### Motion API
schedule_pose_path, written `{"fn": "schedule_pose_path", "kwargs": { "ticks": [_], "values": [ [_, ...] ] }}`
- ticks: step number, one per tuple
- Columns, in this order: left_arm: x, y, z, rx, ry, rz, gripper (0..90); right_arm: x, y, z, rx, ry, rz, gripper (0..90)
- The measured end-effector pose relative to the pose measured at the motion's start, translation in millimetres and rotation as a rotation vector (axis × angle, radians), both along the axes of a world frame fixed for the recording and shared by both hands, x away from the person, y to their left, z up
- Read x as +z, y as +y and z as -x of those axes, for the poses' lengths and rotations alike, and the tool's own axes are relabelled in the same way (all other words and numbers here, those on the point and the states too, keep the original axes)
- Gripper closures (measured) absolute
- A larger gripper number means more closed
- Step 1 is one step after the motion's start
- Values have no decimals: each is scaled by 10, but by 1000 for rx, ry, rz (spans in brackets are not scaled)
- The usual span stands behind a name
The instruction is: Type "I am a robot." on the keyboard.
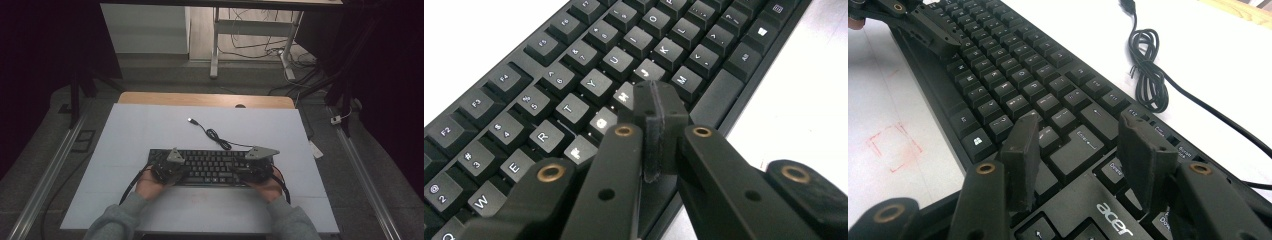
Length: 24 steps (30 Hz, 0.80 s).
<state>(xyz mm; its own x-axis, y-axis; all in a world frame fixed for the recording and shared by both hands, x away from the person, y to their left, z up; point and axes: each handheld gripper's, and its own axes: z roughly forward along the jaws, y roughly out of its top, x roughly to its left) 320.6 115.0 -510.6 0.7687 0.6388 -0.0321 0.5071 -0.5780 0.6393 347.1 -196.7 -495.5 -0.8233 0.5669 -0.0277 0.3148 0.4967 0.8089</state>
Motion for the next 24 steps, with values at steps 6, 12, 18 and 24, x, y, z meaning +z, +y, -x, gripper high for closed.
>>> {"fn": "schedule_pose_path", "kwargs": {
  "ticks": [6, 12, 18, 24],
  "values": [
    [-34, -11, -9, 5, 4, -9, 888, -3, 1, -2, -1, 0, 0, 520],
    [-43, 3, -13, 16, 1, -4, 889, 0, 2, 1, 0, -2, 0, 520],
    [95, 135, 8, 30, -41, 74, 888, 3, -3, 0, -2, -4, -3, 520],
    [208, 378, 6, 92, -54, 138, 704, 5, 2, 3, 0, -6, 2, 519]
  ]
}}
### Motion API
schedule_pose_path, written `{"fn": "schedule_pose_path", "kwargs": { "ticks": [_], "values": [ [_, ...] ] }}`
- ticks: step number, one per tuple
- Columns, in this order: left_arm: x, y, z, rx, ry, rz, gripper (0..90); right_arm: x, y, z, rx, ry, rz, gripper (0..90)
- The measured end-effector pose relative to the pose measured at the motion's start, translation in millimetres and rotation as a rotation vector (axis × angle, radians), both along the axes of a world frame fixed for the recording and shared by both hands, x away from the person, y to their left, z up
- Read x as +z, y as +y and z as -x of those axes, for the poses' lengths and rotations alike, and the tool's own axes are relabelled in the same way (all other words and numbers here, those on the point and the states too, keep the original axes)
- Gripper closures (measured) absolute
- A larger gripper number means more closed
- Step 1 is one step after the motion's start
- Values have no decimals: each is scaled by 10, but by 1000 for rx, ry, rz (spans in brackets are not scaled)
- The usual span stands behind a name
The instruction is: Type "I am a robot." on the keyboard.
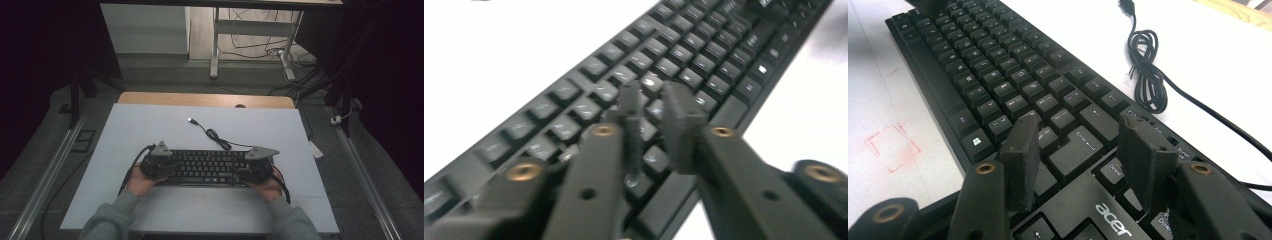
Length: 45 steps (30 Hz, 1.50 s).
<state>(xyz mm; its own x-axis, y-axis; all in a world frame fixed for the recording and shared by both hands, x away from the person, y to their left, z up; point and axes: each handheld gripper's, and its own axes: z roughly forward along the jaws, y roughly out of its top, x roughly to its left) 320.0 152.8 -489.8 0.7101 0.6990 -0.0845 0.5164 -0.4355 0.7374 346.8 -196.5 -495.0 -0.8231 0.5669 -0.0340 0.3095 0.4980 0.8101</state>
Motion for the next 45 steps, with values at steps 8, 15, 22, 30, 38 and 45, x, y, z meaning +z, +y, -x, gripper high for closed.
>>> {"fn": "schedule_pose_path", "kwargs": {
  "ticks": [8, 15, 22, 30, 38, 45],
  "values": [
    [45, 250, -29, 98, 20, 42, 412, 5, -14, -5, -5, -2, -2, 519],
    [45, 286, -41, 107, 29, 24, 341, 5, -9, -5, -1, -4, -5, 518],
    [40, 296, -47, 116, 33, 19, 319, 7, 17, -1, 6, -9, -2, 519],
    [15, 284, -60, 115, 42, 3, 311, 11, 124, -17, 30, -2, -1, 516],
    [3, 260, -63, 112, 45, -3, 306, 20, 311, -64, 49, 14, 8, 516],
    [-2, 256, -65, 107, 48, -4, 303, -2, 545, -166, 78, 36, 19, 525]
  ]
}}
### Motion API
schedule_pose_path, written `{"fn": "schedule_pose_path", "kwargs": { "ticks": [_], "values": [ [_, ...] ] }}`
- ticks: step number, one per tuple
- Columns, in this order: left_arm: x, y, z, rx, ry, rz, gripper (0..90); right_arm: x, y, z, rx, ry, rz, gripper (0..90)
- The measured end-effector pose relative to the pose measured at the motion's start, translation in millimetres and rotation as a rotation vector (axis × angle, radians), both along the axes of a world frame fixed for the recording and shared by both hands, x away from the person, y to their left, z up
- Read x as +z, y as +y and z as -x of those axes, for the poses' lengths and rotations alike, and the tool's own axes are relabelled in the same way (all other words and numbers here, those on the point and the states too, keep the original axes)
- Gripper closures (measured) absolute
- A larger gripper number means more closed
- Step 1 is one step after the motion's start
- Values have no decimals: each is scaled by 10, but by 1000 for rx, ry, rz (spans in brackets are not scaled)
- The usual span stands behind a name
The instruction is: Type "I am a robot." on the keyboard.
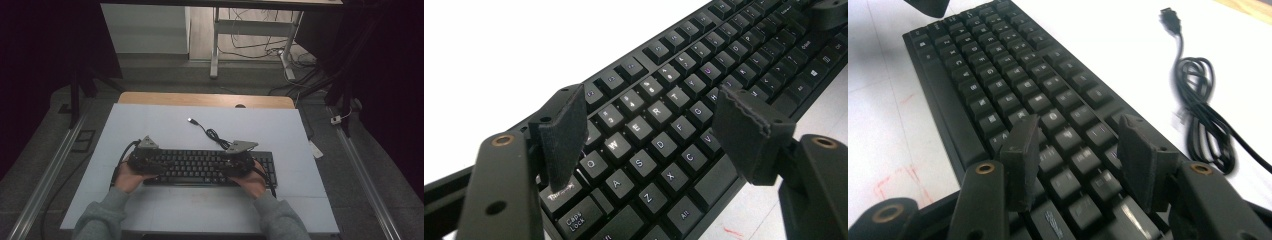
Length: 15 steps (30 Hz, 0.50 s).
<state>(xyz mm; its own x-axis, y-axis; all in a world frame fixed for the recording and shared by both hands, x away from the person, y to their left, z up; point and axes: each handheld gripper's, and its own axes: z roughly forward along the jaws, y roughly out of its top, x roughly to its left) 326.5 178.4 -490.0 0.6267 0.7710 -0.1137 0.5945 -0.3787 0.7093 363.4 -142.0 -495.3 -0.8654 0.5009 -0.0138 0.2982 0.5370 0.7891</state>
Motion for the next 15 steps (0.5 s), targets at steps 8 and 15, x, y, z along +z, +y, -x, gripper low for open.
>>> {"fn": "schedule_pose_path", "kwargs": {
  "ticks": [8, 15],
  "values": [
    [-1, 0, 1, -2, 1, 2, 303, 2, 217, -56, 12, 12, 21, 736],
    [-5, -5, 2, -7, 3, -2, 304, -30, 378, -101, 44, 9, 63, 899]
  ]
}}
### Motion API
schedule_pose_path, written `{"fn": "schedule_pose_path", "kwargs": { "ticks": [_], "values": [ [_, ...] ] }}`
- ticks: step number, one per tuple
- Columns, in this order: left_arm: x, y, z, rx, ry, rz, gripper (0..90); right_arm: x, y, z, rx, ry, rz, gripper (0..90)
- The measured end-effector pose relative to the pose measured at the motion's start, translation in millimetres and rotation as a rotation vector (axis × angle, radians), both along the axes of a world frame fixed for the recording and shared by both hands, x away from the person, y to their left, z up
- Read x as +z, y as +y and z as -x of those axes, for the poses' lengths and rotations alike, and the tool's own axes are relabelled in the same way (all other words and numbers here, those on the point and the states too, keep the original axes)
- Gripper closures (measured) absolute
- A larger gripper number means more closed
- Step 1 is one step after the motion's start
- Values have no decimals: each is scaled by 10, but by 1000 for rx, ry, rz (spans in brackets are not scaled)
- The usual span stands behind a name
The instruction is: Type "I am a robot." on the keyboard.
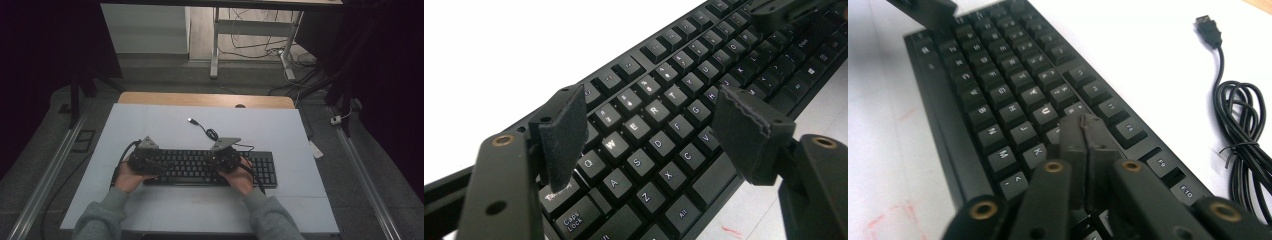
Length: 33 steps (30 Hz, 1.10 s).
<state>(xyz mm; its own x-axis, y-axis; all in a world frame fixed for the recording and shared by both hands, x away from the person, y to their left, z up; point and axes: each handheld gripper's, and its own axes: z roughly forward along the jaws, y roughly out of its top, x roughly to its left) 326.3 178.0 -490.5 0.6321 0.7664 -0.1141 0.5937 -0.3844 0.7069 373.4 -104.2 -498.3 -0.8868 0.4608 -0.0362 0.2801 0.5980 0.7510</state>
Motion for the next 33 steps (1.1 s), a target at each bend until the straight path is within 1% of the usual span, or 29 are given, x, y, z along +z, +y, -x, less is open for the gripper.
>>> {"fn": "schedule_pose_path", "kwargs": {
  "ticks": [4, 5, 8, 14, 18, 22, 25, 29, 33],
  "values": [
    [-7, 5, -2, 1, 2, -2, 304, -59, 32, -40, -8, 13, 19, 900],
    [-8, 4, -2, 1, 2, -2, 304, -77, 40, -48, -6, 17, 17, 900],
    [-10, -3, 0, -1, 0, -4, 304, -117, 62, -68, -7, 17, 31, 900],
    [-10, -5, 1, -4, -1, -7, 304, -142, 80, -79, -12, 14, 31, 900],
    [-13, -12, 2, -5, 0, -10, 304, -168, 100, -71, -13, 11, 50, 900],
    [-10, -11, 4, -7, -2, -12, 304, -149, 93, -60, -11, 5, 37, 900],
    [-7, 0, 4, -5, -3, -10, 304, -85, 57, -41, -15, -7, -6, 900],
    [-8, 9, 4, 1, -4, -7, 305, -1, -27, -20, -30, -22, -41, 900],
    [-8, 14, 3, 3, -5, -6, 305, 35, -139, -1, -45, -14, -54, 900]
  ]
}}
